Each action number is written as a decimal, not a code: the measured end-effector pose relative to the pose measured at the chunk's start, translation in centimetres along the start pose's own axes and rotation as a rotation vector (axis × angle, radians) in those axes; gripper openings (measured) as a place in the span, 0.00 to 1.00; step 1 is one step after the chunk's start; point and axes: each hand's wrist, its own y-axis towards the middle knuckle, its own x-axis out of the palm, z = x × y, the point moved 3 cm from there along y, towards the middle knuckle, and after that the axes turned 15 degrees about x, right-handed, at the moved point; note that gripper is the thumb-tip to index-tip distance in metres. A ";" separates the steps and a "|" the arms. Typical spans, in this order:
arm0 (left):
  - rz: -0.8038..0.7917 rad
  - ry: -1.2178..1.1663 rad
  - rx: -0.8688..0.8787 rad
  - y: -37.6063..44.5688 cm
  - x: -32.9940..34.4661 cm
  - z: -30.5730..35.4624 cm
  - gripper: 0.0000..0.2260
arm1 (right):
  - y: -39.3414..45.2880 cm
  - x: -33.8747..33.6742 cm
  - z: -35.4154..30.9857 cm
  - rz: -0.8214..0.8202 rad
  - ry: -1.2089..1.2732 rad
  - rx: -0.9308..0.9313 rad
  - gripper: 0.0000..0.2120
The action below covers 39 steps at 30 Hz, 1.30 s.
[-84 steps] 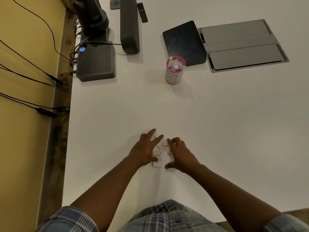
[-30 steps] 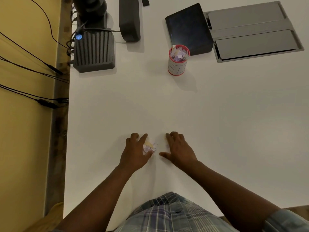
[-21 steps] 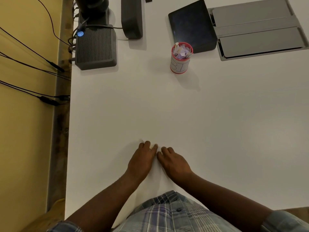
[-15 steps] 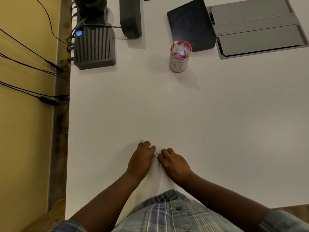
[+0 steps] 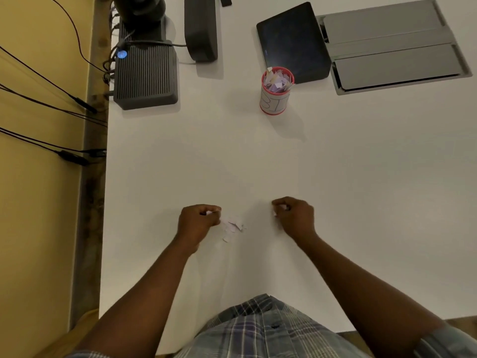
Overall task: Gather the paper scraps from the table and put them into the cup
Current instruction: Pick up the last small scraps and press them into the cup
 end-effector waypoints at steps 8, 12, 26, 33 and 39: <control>0.059 -0.367 -0.145 2.6 0.9 2.9 0.04 | 2.9 -1.6 -3.0 -0.144 0.347 0.097 0.05; 0.015 -0.344 -0.080 5.5 3.7 6.6 0.04 | 5.0 -2.7 -7.4 -0.102 0.384 0.017 0.07; 0.027 0.029 0.312 20.1 12.5 22.5 0.10 | 14.2 -8.3 -19.9 0.273 0.451 -0.028 0.05; -0.030 0.504 0.646 21.1 15.2 23.9 0.12 | 15.9 -7.5 -22.6 0.328 0.198 -0.175 0.08; -0.205 0.558 0.742 21.9 16.2 23.5 0.11 | 16.8 -7.3 -24.5 0.354 -0.071 -0.308 0.08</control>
